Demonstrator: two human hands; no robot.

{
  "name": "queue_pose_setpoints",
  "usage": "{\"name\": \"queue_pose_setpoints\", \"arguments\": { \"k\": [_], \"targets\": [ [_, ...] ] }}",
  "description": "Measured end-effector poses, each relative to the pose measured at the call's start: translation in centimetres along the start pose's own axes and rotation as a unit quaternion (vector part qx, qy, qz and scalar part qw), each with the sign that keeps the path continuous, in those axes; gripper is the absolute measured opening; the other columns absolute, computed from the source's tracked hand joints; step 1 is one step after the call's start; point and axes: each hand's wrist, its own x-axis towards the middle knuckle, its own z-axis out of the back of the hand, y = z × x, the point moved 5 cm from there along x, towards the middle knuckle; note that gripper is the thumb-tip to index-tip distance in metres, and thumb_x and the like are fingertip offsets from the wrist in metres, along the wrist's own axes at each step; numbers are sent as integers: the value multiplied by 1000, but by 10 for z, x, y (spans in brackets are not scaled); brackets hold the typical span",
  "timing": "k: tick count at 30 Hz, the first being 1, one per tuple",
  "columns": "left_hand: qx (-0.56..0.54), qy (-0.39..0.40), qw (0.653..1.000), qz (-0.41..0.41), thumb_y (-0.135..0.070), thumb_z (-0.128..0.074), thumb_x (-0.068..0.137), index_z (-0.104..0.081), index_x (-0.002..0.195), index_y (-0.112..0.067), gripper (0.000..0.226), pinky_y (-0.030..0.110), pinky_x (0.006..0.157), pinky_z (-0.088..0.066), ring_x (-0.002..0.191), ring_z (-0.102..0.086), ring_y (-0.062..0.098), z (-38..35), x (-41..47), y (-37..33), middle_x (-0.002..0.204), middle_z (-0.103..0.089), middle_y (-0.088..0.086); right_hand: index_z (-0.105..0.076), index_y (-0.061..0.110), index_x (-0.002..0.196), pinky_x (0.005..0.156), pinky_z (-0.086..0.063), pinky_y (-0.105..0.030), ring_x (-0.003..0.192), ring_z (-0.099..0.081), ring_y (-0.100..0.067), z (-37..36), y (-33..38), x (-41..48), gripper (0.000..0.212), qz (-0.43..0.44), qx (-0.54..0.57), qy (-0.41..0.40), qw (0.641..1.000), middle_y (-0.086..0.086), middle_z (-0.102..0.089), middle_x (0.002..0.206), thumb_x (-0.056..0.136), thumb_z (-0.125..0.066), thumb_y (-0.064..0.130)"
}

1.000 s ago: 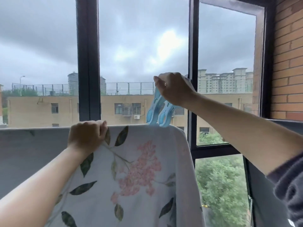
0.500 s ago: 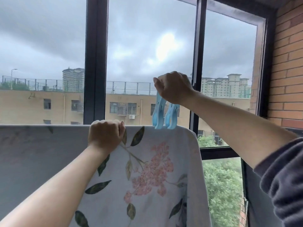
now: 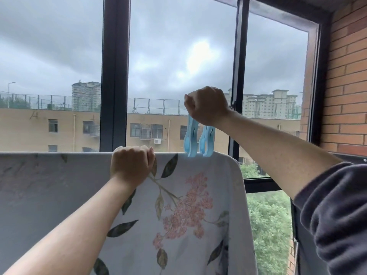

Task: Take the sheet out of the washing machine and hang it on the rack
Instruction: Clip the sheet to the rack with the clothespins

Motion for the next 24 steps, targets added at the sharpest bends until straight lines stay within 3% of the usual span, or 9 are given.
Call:
{"name": "queue_pose_setpoints", "arguments": {
  "k": [7,10,13,18,24],
  "targets": [
    [-3,-14,1000,0,-33,-29,89,-53,45,-13,53,24,48,-33,36,-26,15,2,-1,-3,38,-47,3,-58,10,61,64,-40,-29,58,-51,-28,-22,7,-1,43,22,-12,-2,1000,-10,-63,63,89,-32,30],
    [-4,-8,1000,3,-33,-28,90,-54,47,-13,54,23,49,-35,36,-27,15,1,-1,0,38,-47,2,-51,14,59,63,-38,-29,59,-49,-26,-28,9,-3,41,28,-19,11,999,-10,-62,63,89,-29,32],
    [-7,-2,1000,2,-33,-28,91,-55,47,-13,55,23,49,-38,35,-30,15,-1,-1,1,39,-46,1,-50,13,59,65,-39,-30,63,-54,-28,-31,6,1,43,14,-10,46,999,-6,-54,61,94,-32,31],
    [-4,6,1000,0,-34,-27,92,-54,47,-14,56,21,49,-34,34,-31,15,0,-2,0,39,-45,0,-50,11,60,71,-41,-32,68,-56,-28,-41,6,-2,48,3,15,122,992,-7,-58,64,96,-30,35],
    [15,23,1000,0,-34,-26,91,-54,47,-13,57,21,47,-32,33,-33,16,-1,-1,1,38,-46,2,-43,15,58,64,-39,-30,53,-46,-16,-51,1,-7,50,-33,46,214,975,-1,-48,55,98,-28,39]
  ]
}}
